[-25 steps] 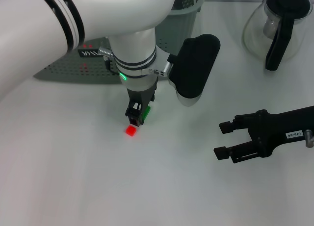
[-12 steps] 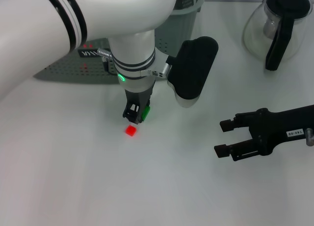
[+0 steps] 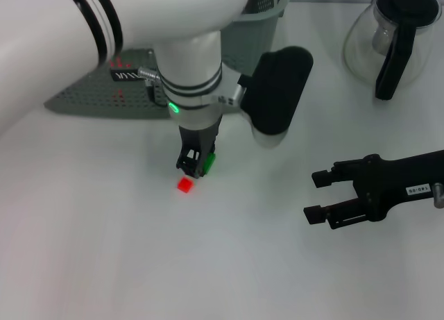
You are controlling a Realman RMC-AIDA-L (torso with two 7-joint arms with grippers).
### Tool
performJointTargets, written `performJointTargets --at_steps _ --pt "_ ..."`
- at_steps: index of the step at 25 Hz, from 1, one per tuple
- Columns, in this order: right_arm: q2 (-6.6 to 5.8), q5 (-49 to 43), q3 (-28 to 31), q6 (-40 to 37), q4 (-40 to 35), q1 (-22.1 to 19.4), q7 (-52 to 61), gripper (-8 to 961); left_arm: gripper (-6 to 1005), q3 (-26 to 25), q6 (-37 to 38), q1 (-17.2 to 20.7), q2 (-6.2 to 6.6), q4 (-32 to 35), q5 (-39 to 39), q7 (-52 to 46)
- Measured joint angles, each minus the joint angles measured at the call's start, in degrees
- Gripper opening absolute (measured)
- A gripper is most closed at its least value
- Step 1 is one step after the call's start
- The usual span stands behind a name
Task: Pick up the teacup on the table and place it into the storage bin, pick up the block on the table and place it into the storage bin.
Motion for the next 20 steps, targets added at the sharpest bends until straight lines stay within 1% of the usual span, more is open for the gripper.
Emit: performJointTargets --at_steps 1,3,5,7,8,9,11,12,13,14,15,16,17,18,19,20 --pt "0.00 0.00 0.08 -0.01 0.00 -0.02 -0.05 881 430 -0.91 1.06 0.06 0.04 0.71 -0.04 0.00" --pt "0.00 0.00 0.48 -0.13 0.00 -0.07 -0.25 881 435 -4.83 4.70 0.37 0.12 3.13 -0.11 0.07" --pt "-0.01 0.01 0.74 -0.23 0.00 -0.14 -0.37 881 440 -10.19 9.20 1.26 0.14 6.54 -0.78 0.71" --pt "-0.01 0.00 1.02 -0.26 -0.01 -0.19 -0.38 881 445 -16.88 13.77 2.90 0.29 10.74 -2.25 1.75" --pt "0.00 -0.01 1.29 -0.29 0.00 -0.20 -0.38 881 448 -20.68 15.96 3.58 0.41 12.10 -3.30 2.53" --pt "-0.01 -0.05 1.68 -0.33 0.00 -0.25 -0.38 881 450 -26.42 18.80 4.31 0.79 13.21 -4.67 3.73" --pt "-0.02 -0.12 2.48 -0.52 0.00 -0.36 -0.40 880 455 -37.78 24.22 4.87 1.94 13.27 -6.84 6.32" --pt "-0.09 -0.20 2.75 -0.64 0.00 -0.50 -0.42 880 458 -43.24 26.47 4.97 2.98 12.88 -7.56 7.35" --pt "-0.14 -0.18 2.85 -0.74 0.00 -0.58 -0.44 880 460 -50.43 29.82 5.31 4.47 11.91 -8.94 8.63" --pt "-0.25 -0.14 2.94 -0.81 0.00 -0.71 -0.46 880 463 -57.16 32.81 5.88 6.38 11.06 -10.68 9.45" --pt "-0.30 -0.09 2.95 -0.90 -0.04 -0.80 -0.47 880 465 -60.40 33.97 6.27 7.48 10.69 -11.86 9.57" --pt "-0.34 -0.04 2.97 -1.08 -0.14 -0.84 -0.47 880 468 -64.48 35.10 7.20 9.25 10.36 -14.05 9.37" --pt "-0.36 -0.03 3.00 -1.22 -0.23 -0.86 -0.47 880 470 -67.38 35.75 8.05 10.74 10.21 -16.36 8.77" --pt "-0.39 -0.02 3.10 -1.44 -0.36 -0.85 -0.45 880 473 -67.38 35.75 8.05 10.74 10.21 -16.36 8.77" --pt "-0.41 -0.01 3.30 -1.73 -0.45 -0.75 -0.43 880 475 -71.70 35.42 9.75 13.70 10.02 -21.20 6.18" --pt "-0.41 -0.01 3.50 -1.87 -0.49 -0.64 -0.42 880 478 -72.59 34.69 10.30 14.78 9.77 -22.52 4.89"
